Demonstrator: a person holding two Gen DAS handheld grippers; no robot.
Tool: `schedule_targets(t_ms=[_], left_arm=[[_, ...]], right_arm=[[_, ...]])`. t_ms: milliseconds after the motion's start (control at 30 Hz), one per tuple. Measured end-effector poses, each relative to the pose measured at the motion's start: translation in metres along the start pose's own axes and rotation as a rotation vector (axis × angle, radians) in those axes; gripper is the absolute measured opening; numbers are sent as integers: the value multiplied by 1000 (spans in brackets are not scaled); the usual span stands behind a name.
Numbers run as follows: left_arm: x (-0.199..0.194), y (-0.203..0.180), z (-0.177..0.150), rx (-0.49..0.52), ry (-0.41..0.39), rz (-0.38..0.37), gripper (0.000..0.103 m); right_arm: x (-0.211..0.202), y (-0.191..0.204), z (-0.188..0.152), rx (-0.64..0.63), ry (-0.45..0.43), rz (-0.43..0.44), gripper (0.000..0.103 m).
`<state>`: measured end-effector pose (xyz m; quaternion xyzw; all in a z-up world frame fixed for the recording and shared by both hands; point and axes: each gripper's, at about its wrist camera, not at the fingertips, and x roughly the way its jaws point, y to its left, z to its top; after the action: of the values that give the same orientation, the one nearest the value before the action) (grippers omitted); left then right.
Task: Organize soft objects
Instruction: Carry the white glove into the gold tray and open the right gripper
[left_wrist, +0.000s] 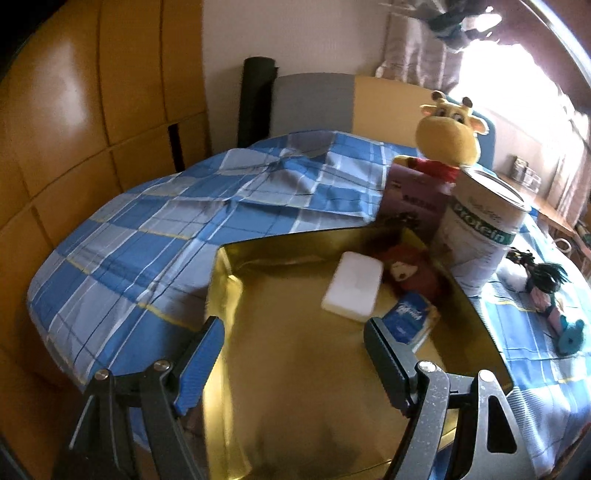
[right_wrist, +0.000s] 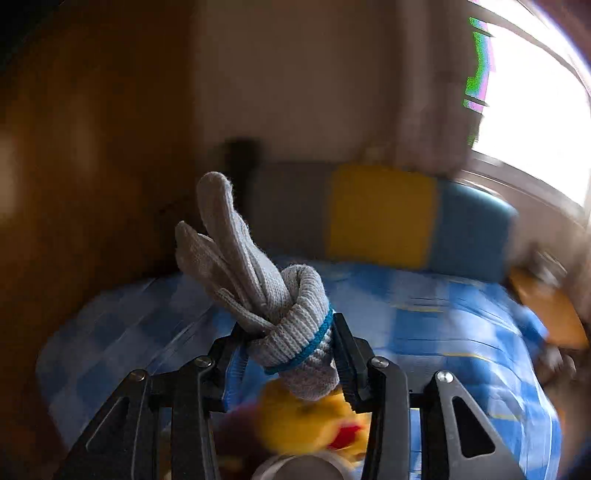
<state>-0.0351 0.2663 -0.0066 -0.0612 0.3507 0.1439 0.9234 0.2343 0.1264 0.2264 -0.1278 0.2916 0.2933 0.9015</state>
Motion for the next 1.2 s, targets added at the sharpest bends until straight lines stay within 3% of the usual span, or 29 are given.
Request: schedule_targets(t_ms=[133, 267, 467, 567, 800, 1200], left_arm=[[-2, 22, -4, -49, 3, 45, 79], [-2, 44, -5, -99, 6, 91, 79], [4, 63, -13, -146, 36, 134, 78], [8, 61, -17, -147, 45, 137, 79], [13, 40, -21, -112, 71, 105, 79], [11, 35, -22, -107, 71, 121, 81]], right_arm=[[27, 72, -63, -141, 120, 139, 42], [36, 111, -141, -211, 228, 213, 42], [32, 135, -242, -274, 385, 186, 42], [26, 135, -277, -275, 428, 144, 42], [24, 127, -306, -248, 484, 82, 42], [42, 140, -328, -255, 469, -5, 49]])
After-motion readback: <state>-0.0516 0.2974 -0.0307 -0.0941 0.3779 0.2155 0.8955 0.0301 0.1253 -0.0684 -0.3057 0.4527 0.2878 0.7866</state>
